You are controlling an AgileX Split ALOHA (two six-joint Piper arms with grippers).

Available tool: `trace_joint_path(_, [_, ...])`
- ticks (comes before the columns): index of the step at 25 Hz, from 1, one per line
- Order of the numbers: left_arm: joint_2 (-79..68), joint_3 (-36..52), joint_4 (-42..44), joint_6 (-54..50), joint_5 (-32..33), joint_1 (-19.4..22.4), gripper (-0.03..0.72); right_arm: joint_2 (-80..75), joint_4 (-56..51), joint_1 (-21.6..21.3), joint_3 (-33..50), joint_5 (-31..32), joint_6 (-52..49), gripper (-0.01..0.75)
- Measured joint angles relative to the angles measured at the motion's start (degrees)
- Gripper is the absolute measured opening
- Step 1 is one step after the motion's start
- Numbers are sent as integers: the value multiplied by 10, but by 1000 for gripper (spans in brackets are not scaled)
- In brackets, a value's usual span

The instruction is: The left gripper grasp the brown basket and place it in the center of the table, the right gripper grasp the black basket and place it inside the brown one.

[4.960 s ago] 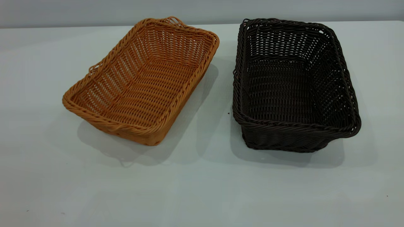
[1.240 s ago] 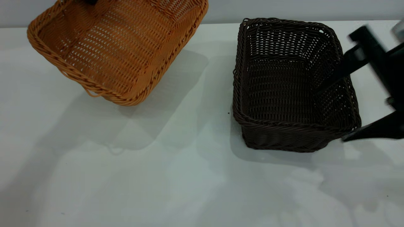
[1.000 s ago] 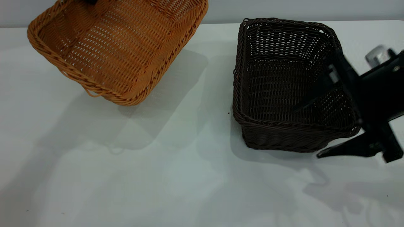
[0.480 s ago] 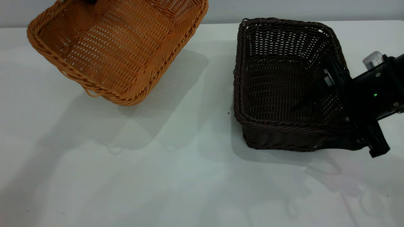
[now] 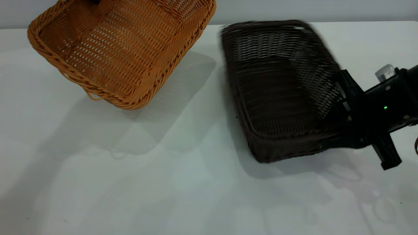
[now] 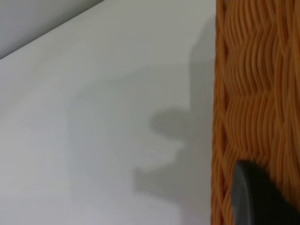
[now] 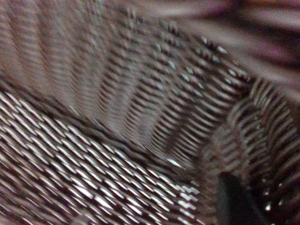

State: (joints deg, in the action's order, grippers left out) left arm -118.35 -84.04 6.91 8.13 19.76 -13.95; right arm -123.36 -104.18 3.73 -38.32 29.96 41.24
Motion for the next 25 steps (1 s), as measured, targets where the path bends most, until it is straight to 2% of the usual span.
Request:
trace_joint_path(3, [0, 0, 0, 4, 2, 0, 74, 0, 20, -38, -13, 6, 41, 79])
trace_joint_path(6, [0, 0, -1, 4, 7, -1, 74, 9, 31, -94, -29, 11, 66, 77])
trace_joint_path(8, [0, 0, 0, 7, 11, -6, 74, 25, 31, -147, -48, 12, 81, 77])
trace_joint_path(12, [0, 0, -1, 39, 13, -41, 74, 75, 62, -233, -79, 20, 101, 77])
trace_joint_path(15, [-1, 0, -4, 68, 13, -80, 74, 117, 109, -265, -87, 37, 103, 77])
trace_joint_path(19, [-14, 0, -22, 163, 21, -133, 74, 156, 169, -294, -87, 70, 107, 77])
trace_joint_path(25, [-45, 0, -196, 319, 85, -182, 74, 179, 224, -309, -87, 91, 109, 77])
